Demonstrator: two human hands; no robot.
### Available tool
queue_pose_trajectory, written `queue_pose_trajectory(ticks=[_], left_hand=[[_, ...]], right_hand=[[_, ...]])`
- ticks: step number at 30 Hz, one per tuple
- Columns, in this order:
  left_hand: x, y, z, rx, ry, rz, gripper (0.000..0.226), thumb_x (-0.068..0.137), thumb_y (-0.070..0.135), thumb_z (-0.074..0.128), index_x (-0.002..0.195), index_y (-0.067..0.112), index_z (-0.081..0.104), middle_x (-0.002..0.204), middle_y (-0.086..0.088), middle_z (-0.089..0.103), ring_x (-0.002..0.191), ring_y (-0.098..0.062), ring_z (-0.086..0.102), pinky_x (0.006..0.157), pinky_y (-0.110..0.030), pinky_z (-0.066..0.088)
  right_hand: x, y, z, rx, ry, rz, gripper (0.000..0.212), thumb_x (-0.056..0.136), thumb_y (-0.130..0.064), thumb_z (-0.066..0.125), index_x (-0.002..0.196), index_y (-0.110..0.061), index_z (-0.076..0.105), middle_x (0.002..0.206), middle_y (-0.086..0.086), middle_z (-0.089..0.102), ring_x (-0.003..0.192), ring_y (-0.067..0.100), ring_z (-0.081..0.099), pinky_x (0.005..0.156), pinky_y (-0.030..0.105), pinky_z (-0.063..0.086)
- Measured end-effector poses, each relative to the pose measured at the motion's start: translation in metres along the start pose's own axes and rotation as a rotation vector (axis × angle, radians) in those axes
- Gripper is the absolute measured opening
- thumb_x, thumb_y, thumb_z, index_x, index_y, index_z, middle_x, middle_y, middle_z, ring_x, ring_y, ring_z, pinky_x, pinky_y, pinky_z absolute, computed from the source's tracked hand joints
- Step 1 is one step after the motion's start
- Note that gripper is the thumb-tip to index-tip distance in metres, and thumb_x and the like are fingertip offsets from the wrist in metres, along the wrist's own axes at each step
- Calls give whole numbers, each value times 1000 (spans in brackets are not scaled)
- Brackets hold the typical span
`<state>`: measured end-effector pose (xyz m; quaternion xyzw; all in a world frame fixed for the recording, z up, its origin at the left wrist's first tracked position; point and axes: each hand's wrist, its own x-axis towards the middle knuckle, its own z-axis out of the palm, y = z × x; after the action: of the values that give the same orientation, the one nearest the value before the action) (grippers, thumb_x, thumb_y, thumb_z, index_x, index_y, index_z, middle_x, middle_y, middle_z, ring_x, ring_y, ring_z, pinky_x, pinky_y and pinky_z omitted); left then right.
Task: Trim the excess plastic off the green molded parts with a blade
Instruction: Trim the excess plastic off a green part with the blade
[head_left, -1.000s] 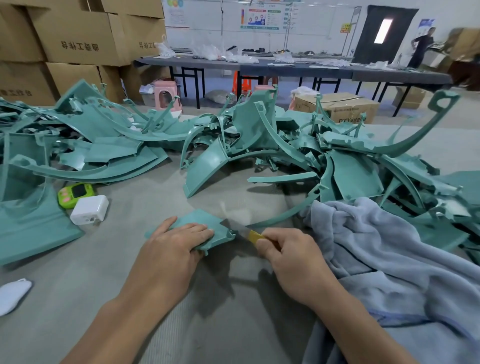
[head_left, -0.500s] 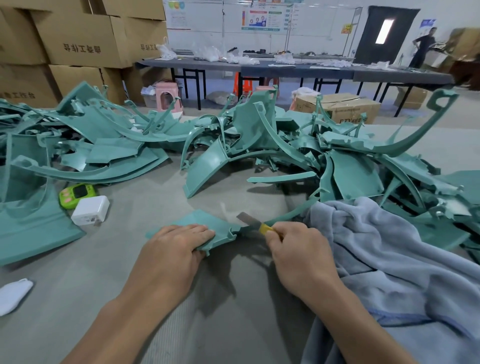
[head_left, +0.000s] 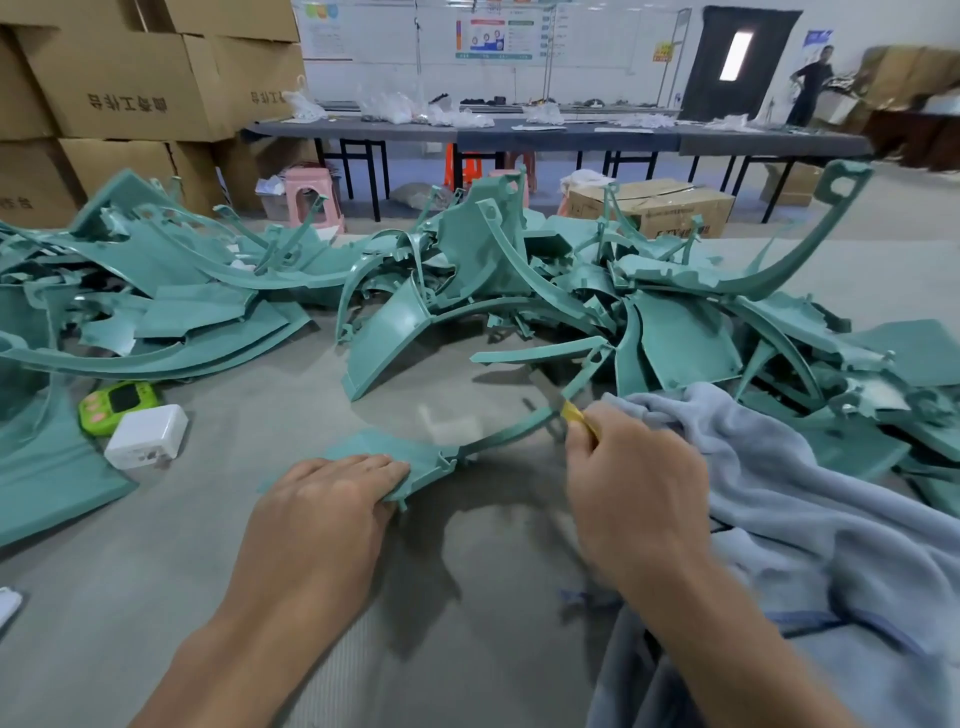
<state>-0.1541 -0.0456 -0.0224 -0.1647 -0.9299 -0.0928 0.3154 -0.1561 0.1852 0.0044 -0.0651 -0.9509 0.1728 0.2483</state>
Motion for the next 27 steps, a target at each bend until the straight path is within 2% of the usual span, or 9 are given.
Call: queue_pose_trajectory(ticks=[3,8,10,12,14,18,21,24,27], left_hand=[[0,-1,0,19,15,2,31,58,15,68,85,23,83,87,5,79,73,-16,76,78,-27,38],[1,1,-4,-26,9,51,31,57,14,67,83,21,83,88,4,79,76,-16,75,76,-26,38],[2,3,-4,4,7,63,31,57,16,68,83,22,83,86,4,79,72,-17,75,73,-25,40],[2,3,-5,47,12,49,30,59,19,66,82,23,83,84,5,79,70,-17,75,71,-24,43],[1,-1,-4,41,27,36,29,63,19,63,83,23,84,86,3,79,73,-18,76,74,-25,40],[0,-3,-2,-3,45,25,29,69,19,61,87,22,84,91,3,79,79,-19,77,79,-26,39],[-2,-1,-4,17,39,-18,24,68,21,66,85,25,82,80,2,78,67,-22,74,62,-30,43],[-5,-5,-12,-109,51,-269,25,85,42,57,64,33,67,49,7,57,42,-13,55,40,-18,24],[-2,3,-13,-793,134,-747,40,88,48,64,62,18,69,51,9,62,44,-4,54,47,-20,43]], right_hand=[[-15,-9,8,-48,-132,-173,32,105,-39,42,76,-28,49,55,-7,43,51,14,40,51,22,19],[13,17,-11,-75,93,153,33,103,-37,48,77,-22,61,59,-8,46,62,24,51,58,32,31],[2,9,-8,27,100,-15,30,101,-34,54,75,-20,61,62,-7,49,62,22,49,58,32,30],[-13,-3,-1,16,-42,-175,30,101,-37,52,77,-23,61,64,-3,58,62,22,49,62,33,29],[-7,0,1,-74,-59,-139,32,103,-40,48,81,-25,64,69,-3,62,67,22,52,68,30,27],[12,23,-13,41,268,24,40,99,-25,58,61,-19,50,50,-7,34,57,27,41,64,33,31],[4,26,-8,242,353,27,39,96,-29,54,59,-26,42,47,-5,36,58,12,38,56,27,29],[9,25,-3,760,314,144,36,94,-24,54,58,-24,53,53,-9,55,50,6,47,50,17,33],[12,20,2,1134,136,219,34,100,-11,56,67,-9,67,60,9,66,60,31,60,63,37,50]])
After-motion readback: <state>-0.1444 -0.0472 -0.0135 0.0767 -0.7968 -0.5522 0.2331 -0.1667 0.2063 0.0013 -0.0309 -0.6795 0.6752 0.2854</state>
